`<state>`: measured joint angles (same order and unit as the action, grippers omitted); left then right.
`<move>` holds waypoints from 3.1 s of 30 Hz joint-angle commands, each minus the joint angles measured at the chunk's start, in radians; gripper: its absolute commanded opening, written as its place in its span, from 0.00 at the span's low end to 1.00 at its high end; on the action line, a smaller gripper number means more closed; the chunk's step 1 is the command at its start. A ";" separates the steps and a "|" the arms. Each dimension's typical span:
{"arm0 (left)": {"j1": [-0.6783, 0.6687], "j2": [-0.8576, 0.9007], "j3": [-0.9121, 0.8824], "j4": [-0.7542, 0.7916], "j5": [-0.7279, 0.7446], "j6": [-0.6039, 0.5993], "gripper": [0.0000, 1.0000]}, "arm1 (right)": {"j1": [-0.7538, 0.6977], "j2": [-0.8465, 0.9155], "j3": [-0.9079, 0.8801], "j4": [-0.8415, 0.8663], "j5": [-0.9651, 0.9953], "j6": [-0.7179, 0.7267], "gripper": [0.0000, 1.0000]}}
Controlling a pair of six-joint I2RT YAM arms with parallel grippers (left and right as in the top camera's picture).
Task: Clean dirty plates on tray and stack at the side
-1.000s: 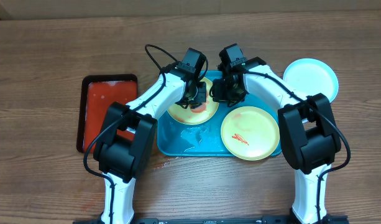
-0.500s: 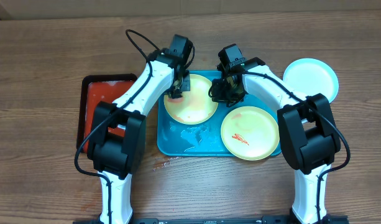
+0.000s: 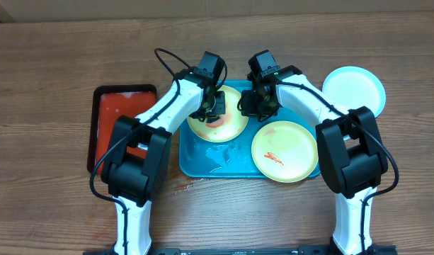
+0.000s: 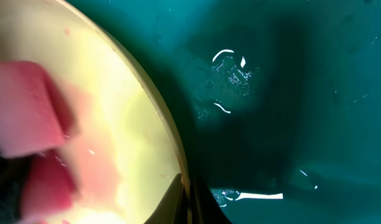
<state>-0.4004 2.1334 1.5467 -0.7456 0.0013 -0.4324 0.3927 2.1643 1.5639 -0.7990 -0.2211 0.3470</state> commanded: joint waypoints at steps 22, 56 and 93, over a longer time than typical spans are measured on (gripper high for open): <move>0.053 0.009 0.159 -0.090 0.175 0.088 0.04 | -0.001 0.005 -0.020 0.003 0.040 0.010 0.04; 0.188 -0.234 0.304 -0.225 -0.108 0.060 0.04 | 0.121 -0.212 0.048 -0.034 0.598 -0.225 0.04; 0.491 -0.224 0.294 -0.410 -0.078 0.074 0.04 | 0.306 -0.288 0.056 0.031 1.021 -0.424 0.04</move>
<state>0.0875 1.9095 1.8427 -1.1561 -0.0856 -0.3634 0.8062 1.9285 1.5913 -0.7570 0.9836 -0.3061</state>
